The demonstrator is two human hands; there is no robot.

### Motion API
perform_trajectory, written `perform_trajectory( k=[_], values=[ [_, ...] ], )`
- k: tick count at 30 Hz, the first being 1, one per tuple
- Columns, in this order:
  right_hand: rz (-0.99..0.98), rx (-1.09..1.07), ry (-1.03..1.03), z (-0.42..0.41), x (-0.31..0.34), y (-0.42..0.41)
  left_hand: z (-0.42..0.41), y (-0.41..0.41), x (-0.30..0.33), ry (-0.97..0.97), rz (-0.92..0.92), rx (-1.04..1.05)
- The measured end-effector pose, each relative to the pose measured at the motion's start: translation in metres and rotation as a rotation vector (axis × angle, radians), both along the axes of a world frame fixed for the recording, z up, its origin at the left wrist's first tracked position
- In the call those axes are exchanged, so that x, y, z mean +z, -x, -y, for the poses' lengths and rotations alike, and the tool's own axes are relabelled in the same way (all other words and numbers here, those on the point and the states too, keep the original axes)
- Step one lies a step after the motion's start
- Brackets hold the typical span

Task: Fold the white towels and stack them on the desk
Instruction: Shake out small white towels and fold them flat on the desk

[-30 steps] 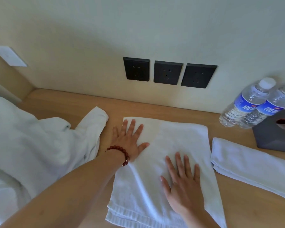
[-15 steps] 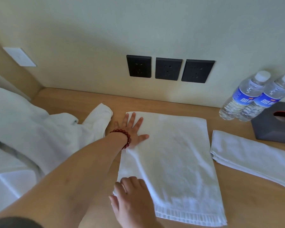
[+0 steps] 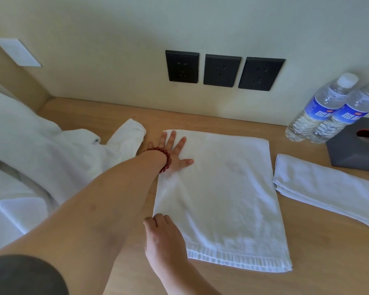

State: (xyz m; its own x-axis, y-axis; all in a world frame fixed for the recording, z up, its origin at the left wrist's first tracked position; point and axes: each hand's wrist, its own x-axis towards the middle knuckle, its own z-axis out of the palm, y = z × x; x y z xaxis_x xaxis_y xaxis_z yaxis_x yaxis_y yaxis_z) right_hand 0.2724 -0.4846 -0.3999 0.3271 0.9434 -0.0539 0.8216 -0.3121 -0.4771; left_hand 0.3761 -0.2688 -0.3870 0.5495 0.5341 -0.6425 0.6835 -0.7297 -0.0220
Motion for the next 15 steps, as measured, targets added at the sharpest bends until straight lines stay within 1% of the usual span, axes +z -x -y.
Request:
perform_trajectory(
  k=[6,9,11,13,15],
  values=[
    [-0.099,-0.043,0.09,0.005,0.007,0.005,-0.001,-0.001,-0.001,-0.003,-0.018,-0.011],
    [-0.197,-0.079,0.069,0.009,0.012,0.01,-0.003,-0.002,-0.002,0.002,-0.03,-0.014],
    [-0.298,-0.027,0.062,0.009,0.019,0.015,-0.005,-0.003,-0.003,0.008,-0.033,-0.018],
    [-0.357,0.014,0.112,0.009,0.03,0.016,-0.006,-0.004,-0.003,0.009,-0.033,-0.018],
    [-0.37,0.013,0.159,0.006,0.035,0.015,-0.005,-0.004,-0.003,0.003,-0.026,-0.016]
  ],
)
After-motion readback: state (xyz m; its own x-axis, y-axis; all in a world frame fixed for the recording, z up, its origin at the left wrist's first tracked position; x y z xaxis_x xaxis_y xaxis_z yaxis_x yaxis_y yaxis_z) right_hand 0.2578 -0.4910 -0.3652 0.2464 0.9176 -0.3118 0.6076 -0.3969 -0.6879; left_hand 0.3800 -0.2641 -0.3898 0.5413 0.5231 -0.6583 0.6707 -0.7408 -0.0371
